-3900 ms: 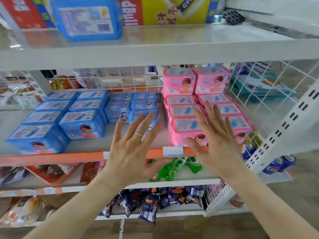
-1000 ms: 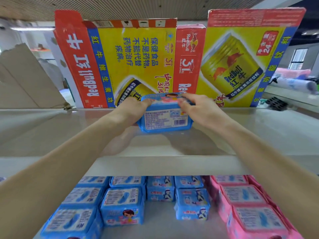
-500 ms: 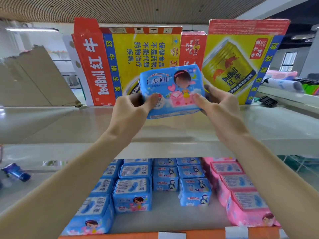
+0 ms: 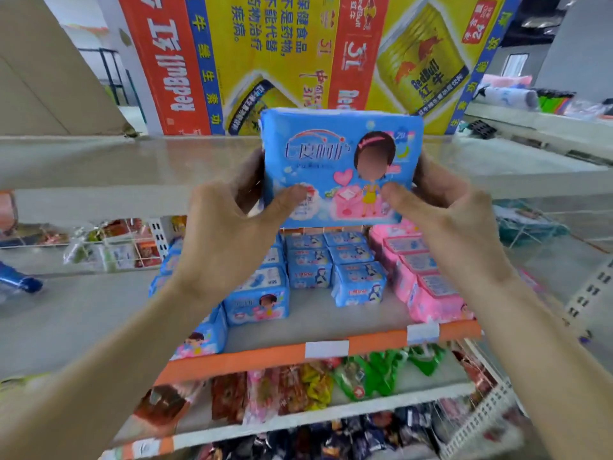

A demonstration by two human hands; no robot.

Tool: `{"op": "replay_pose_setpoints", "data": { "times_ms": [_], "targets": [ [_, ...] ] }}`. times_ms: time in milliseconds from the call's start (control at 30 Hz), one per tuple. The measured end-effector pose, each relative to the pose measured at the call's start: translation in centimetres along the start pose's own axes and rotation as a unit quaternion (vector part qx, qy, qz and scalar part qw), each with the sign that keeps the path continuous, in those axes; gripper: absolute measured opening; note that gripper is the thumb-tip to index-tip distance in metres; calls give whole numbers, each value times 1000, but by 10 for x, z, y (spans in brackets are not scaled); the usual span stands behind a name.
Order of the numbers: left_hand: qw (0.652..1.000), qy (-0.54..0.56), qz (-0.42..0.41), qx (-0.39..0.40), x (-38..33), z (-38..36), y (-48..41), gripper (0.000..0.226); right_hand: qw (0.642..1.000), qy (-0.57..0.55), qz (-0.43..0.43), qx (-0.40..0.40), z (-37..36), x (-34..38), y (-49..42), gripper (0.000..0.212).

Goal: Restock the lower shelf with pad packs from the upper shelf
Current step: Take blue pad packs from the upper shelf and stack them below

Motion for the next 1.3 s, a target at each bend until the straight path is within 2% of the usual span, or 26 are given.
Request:
{"op": "replay_pose_setpoints", "data": {
  "times_ms": [167,433,600,767,900,1000,1100,1200,1300],
  "targets": [
    [1000,-16,-18,-15,19,-10,52,70,999,-26,-22,-26,-12,-26,53,48],
    [999,-36,18,-2,58,-34,127,68,994,-95,-60,3,-46,-80,113,59],
    [997,-57,35,-39,63,-56,148,70,986,-141,-83,25,-44,-104,128,57],
    [990,-62,113,-61,78,-85,147,53,981,-143,-119,48,-18,-119,127,57],
    [980,-12,191,-50,65,-118,130,46,984,-92,-145,57,12,-126,120,37],
    [966,-63,248,-26,54,-144,117,27,981,-63,-181,27,35,-138,116,27],
    [950,-61,304,-29,59,-162,109,37,973,-33,-227,36,56,-149,113,11],
    [926,-17,374,-41,71,-174,106,51,958,-6,-277,73,72,-156,114,13],
    [919,1,392,-52,71,-191,104,35,954,-1,-286,85,83,-161,117,20]
  ]
}}
Point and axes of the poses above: each hand's wrist, its own y-axis away from the middle knuckle, its own z-axis out of the back of the hand, x = y × z, the point moved 4 cm from there along -y, towards the middle knuckle, and after that the axes turned 14 degrees about x, right-handed, at the moved point
